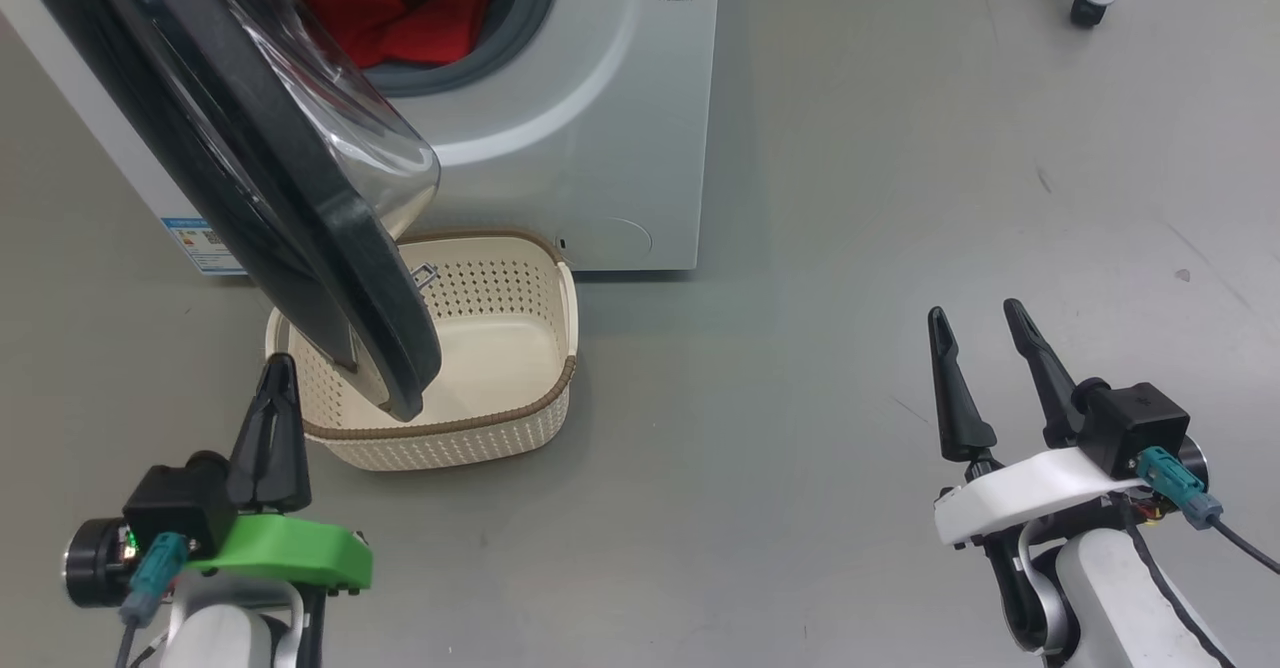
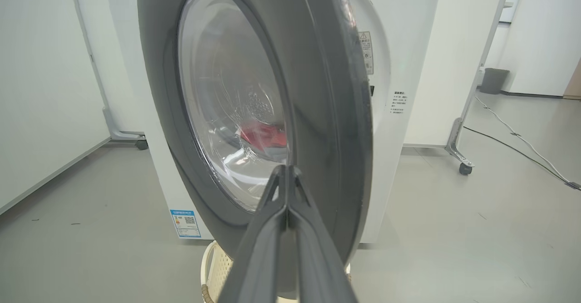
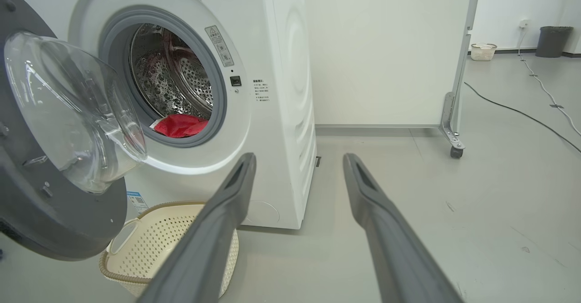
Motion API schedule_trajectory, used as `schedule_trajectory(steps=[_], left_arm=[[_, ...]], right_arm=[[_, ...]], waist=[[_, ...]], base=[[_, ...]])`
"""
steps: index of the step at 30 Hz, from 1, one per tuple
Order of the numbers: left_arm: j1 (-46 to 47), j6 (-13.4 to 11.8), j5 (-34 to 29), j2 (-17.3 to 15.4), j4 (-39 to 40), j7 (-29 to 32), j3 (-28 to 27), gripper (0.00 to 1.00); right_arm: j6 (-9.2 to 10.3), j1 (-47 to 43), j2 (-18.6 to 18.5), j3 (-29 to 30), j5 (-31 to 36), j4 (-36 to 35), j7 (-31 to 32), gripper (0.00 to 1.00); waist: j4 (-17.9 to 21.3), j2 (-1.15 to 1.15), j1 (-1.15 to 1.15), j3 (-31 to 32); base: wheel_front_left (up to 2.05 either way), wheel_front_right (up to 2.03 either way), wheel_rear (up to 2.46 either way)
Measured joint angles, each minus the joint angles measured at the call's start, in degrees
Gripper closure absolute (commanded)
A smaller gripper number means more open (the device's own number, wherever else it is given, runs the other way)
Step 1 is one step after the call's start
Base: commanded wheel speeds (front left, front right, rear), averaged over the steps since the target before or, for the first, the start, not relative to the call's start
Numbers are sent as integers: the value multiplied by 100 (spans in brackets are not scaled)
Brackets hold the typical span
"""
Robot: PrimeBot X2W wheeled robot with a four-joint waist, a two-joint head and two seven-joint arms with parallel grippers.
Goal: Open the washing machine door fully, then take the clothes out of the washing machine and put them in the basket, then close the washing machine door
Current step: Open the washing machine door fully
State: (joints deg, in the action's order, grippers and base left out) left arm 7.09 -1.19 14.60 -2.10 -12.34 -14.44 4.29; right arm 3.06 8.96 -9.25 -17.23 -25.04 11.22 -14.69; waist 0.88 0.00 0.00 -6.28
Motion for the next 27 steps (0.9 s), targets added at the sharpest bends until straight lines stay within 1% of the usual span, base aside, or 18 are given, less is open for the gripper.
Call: schedule_trajectory(steps=[6,13,16,22,27], left_arm=[[291,49,5,-19,313,0,-235,100],[826,49,-46,-224,750,-2,-454,100],[1041,52,-124,-277,927,-27,-493,100],[1500,136,-275,-367,1163,-32,-358,100],[1688,255,-349,-394,1166,12,-60,100]], right_arm=[[-54,-10,43,9,34,32,1,0],[-145,-12,127,18,87,74,0,0],[-149,-12,167,21,103,100,0,0],[-246,-13,199,45,198,118,0,0],[-270,-14,232,58,250,120,1,0]], waist=[[21,0,0,13],[58,0,0,45],[81,0,0,63],[142,0,0,119],[197,0,0,158]], base=[[0,0,0],[0,0,0],[0,0,0],[0,0,0],[0,0,0]])
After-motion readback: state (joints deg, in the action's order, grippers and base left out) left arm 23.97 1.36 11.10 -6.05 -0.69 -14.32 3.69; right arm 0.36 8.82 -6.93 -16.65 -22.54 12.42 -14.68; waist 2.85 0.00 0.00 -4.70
